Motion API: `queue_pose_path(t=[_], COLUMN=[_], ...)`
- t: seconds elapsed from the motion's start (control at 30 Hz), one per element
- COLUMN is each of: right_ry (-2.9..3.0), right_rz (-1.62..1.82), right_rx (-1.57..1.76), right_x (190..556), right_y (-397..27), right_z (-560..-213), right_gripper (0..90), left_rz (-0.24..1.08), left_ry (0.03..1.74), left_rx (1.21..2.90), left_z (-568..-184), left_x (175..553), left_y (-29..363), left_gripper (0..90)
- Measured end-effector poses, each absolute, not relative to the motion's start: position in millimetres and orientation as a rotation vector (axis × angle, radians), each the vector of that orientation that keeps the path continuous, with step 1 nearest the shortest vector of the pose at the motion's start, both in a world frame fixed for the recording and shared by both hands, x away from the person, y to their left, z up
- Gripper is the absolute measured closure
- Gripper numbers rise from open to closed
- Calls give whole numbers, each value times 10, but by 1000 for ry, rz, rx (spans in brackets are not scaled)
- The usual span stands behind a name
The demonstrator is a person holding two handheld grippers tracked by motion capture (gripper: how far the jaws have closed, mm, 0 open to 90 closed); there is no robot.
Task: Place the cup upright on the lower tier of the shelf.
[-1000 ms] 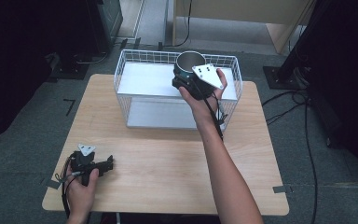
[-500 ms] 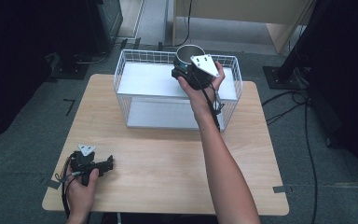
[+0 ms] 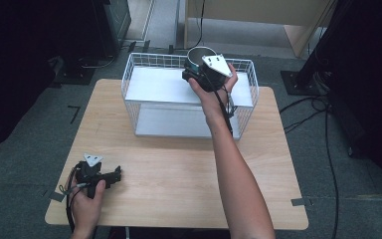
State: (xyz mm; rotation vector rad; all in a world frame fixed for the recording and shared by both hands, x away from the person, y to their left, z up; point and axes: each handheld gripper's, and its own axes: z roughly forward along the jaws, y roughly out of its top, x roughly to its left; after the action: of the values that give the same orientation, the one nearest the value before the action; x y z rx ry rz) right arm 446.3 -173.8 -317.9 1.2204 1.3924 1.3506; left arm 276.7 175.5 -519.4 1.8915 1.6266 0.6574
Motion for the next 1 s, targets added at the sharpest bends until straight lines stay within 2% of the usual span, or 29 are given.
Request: queue_pose_path(t=[0.4, 0.7, 1.0], right_ry=[1406, 1443, 1486], right_rz=[1355, 1365, 1367], right_rx=[1240, 1313, 1289], right_x=[4496, 4485, 4389], right_y=[-1741, -1810, -1869], right_z=[-3170, -3153, -3146], right_gripper=[133, 4, 0], left_rz=[656, 655, 655], left_ry=[1625, 1624, 1624], left_rx=[1893, 1894, 1895], left_z=[-5194, -5193, -5193], left_x=[2766, 2766, 2766], left_y=[1755, 1755, 1755], left_gripper=[0, 0, 0])
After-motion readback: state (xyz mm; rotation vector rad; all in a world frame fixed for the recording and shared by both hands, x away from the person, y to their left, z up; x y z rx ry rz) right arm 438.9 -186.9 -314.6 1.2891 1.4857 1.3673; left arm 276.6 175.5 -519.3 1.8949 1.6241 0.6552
